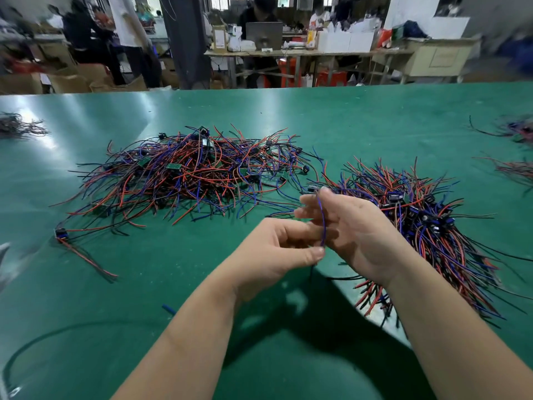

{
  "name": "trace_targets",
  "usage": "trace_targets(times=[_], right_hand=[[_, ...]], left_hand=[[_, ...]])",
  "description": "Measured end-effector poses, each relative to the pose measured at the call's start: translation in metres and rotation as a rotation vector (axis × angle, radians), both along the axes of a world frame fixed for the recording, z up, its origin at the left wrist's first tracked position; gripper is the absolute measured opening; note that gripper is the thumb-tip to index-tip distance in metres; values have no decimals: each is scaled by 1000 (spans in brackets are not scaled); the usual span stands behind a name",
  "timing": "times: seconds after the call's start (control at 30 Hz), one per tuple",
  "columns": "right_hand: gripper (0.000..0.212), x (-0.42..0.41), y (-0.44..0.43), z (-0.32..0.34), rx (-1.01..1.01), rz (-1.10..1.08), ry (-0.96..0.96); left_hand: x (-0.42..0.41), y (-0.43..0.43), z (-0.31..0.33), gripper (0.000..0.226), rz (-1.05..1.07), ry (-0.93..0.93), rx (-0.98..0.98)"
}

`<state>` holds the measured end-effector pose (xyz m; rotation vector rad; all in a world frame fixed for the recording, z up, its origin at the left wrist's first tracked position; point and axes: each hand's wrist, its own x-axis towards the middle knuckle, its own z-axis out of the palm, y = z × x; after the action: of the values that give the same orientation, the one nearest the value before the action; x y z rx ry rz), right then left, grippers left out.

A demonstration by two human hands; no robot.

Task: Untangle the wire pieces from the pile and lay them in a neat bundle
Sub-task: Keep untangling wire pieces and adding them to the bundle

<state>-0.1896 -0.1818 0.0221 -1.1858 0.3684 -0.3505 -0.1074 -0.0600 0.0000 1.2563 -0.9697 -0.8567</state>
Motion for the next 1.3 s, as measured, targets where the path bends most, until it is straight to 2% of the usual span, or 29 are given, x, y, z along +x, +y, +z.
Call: trace_targets(times=[0.13,0.2,0.27,0.37,0.43,0.5,0.73,0.83,0.9,1.03,1.2,1.3], right_hand=[[14,-2,1,-2,-20,-65,-24],[10,-3,0,-2,-37,-71,-50],[15,-4,1,-2,-56,-36,-83],[19,-5,5,-3,-103,65,-104],[16,-5,9,-4,-138,129,-92],[16,-4,13,-7,-165,177,-74],[14,-4,15,-7,-175,188,-2],[32,-2,7,-4,-138,42,-19],[36,-2,2,-4,-137,-56,-85],[22,-1,2,-6,-182,-99,-175],[10,0,1,-8,-232,-102,-100],[6,-2,-2,-5,-231,-182,-74]], left_hand=[[7,6,0,33,-70,-81,144],[10,6,2,36,29,-63,231],[15,3,2,37,184,41,263],[16,0,6,19,270,234,124],[12,-1,11,30,262,387,-50],[9,0,14,29,270,455,-156],[9,2,16,20,269,556,-209],[11,2,18,18,265,547,-156],[10,3,19,19,255,528,-101],[6,3,19,17,218,490,-3],[4,2,13,20,253,375,52],[4,4,11,16,243,316,112]])
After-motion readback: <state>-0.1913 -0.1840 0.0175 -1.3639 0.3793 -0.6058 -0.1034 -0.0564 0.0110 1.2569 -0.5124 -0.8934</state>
